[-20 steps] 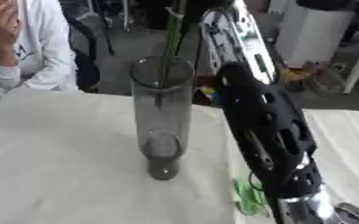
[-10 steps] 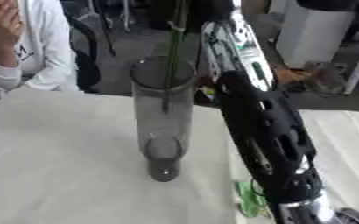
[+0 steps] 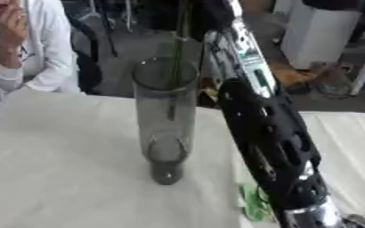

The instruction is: Arrange flowers into the vase.

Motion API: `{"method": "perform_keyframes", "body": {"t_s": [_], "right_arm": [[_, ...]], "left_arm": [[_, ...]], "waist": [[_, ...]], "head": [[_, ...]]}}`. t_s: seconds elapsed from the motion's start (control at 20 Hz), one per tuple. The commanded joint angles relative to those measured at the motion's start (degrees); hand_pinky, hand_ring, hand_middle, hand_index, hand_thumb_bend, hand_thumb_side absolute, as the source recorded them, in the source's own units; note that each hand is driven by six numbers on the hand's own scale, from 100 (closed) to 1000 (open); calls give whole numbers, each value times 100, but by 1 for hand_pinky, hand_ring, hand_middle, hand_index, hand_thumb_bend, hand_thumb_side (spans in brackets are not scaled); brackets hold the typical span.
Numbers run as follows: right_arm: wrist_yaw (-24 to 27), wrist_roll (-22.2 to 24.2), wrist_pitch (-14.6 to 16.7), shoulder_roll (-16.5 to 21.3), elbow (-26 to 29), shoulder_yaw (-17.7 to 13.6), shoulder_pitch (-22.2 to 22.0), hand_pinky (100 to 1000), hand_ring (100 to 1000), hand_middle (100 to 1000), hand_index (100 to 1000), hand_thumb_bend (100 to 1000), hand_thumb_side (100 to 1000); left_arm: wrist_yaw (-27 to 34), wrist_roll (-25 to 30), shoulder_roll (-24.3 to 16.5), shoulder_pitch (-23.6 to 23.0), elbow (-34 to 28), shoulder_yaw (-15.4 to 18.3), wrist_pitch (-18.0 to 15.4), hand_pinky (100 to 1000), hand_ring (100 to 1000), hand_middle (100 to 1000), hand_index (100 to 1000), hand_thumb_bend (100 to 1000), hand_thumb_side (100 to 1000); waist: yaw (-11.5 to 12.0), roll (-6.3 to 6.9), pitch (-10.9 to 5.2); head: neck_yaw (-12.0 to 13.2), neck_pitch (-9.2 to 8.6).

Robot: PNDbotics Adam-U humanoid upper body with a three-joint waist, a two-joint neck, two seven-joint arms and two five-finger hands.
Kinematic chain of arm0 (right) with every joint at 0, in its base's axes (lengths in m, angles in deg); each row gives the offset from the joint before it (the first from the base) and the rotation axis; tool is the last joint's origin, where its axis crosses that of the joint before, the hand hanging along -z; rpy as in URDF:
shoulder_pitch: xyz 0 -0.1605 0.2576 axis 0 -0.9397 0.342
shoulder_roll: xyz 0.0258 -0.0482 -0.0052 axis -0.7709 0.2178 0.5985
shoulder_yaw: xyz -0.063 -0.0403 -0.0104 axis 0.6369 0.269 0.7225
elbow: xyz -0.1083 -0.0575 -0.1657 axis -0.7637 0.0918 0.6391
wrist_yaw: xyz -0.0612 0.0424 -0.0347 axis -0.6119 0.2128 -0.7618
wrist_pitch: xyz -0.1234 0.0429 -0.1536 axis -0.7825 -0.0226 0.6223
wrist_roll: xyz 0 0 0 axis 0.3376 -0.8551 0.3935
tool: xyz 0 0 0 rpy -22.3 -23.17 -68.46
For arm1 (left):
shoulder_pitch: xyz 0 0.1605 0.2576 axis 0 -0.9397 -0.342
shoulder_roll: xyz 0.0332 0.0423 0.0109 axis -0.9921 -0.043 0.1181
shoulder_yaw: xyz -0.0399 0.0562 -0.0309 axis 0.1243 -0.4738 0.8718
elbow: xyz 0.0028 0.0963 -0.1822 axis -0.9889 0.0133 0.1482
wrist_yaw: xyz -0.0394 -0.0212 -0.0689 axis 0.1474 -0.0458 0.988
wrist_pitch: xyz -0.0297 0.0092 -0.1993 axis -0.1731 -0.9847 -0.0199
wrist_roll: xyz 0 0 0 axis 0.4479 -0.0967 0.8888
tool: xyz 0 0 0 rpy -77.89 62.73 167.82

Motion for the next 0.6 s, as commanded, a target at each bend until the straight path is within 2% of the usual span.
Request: {"method": "perform_keyframes", "body": {"t_s": [0.05, 0.3, 0.35, 0.6], "right_arm": [[-22, -46, 3, 70, 34, -14, 87, 232, 218, 101, 201, 100, 555], [-106, -94, 10, 71, 12, -7, 53, 273, 293, 149, 201, 100, 569], [-127, -113, 9, 73, 5, -11, 45, 296, 339, 190, 200, 100, 578], [-221, -242, 41, 61, -1, -25, 8, 346, 425, 291, 206, 100, 627]], "left_arm": [[-26, 15, -35, 90, -96, 21, 0, 791, 858, 889, 953, 100, 1000], [-26, 13, -31, 93, -96, 24, 1, 792, 858, 889, 953, 100, 1000], [-26, 13, -31, 93, -96, 25, 2, 792, 858, 889, 953, 100, 1000], [-21, 13, -24, 100, -96, 25, -2, 792, 858, 888, 953, 100, 1000]], "waist": [[-3, 62, -118], [-16, 68, -118], [-16, 69, -118], [-21, 70, -120]], "head": [[15, -75], [23, -75], [26, -79], [33, -84]]}}
